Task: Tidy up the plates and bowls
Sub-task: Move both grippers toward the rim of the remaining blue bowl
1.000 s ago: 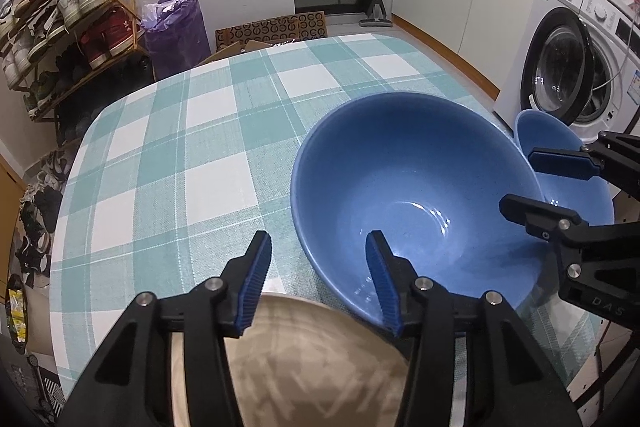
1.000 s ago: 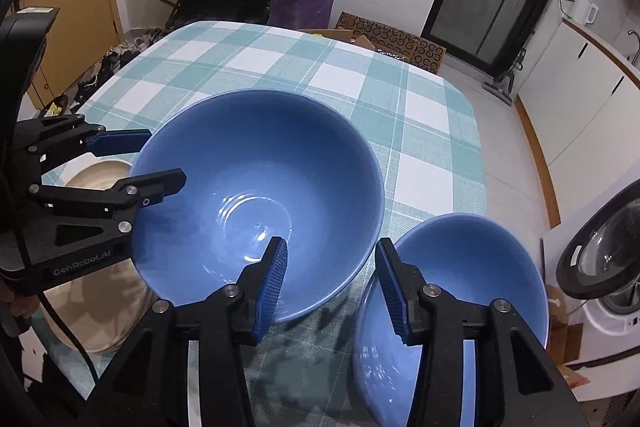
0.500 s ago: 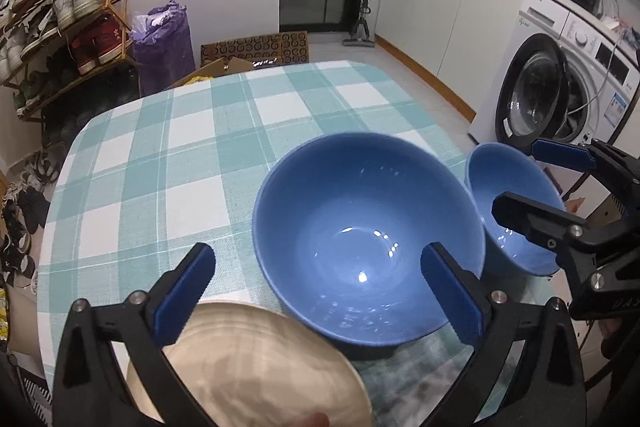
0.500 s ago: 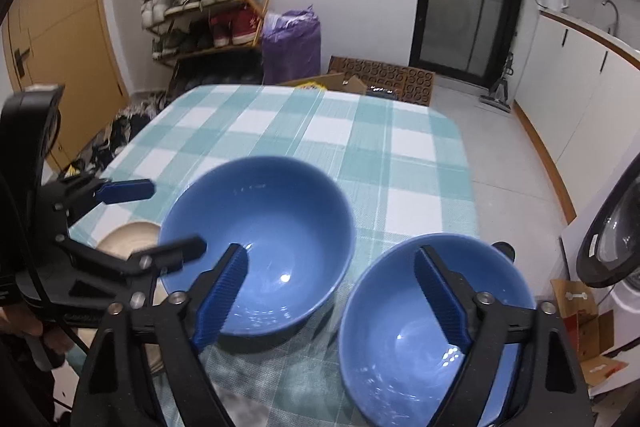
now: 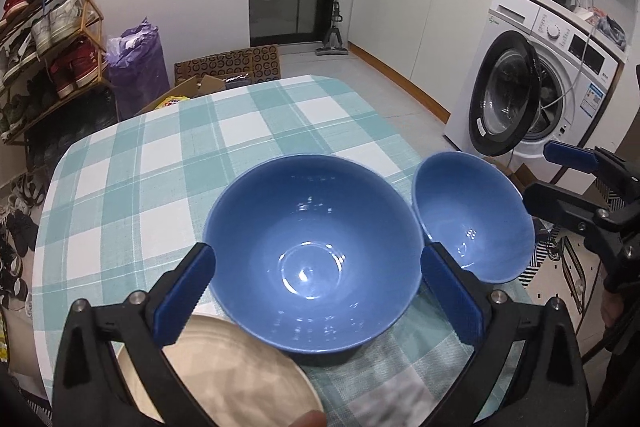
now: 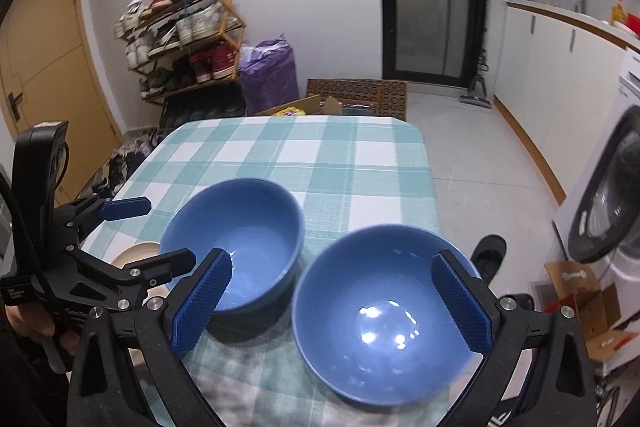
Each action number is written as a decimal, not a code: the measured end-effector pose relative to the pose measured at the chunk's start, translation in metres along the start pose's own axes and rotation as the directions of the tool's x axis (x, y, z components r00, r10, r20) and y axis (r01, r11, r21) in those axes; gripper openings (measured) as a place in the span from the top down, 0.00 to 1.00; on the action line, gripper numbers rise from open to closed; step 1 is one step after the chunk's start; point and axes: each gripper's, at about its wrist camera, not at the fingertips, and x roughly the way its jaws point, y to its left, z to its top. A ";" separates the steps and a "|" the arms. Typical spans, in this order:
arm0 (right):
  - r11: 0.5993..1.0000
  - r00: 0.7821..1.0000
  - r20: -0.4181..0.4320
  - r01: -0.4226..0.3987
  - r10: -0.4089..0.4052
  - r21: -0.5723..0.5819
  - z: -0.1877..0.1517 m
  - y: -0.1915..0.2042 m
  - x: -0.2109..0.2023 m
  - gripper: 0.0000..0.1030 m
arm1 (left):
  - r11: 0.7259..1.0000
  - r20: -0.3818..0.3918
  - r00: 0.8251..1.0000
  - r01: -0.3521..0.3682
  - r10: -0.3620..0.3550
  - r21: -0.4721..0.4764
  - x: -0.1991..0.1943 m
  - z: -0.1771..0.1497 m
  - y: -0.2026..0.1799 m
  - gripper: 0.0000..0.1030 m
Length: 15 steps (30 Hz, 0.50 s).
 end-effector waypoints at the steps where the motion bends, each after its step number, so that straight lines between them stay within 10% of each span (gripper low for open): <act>1: 1.000 1.000 0.001 0.007 -0.007 0.017 -0.002 -0.005 -0.004 0.01 | 1.000 0.001 1.000 0.001 -0.001 0.005 0.000 0.001 -0.002 0.00; 15: 0.981 0.995 0.002 0.103 -0.104 0.165 -0.030 -0.060 -0.036 0.01 | 0.994 -0.009 0.999 0.050 -0.050 0.092 0.016 0.016 -0.043 0.00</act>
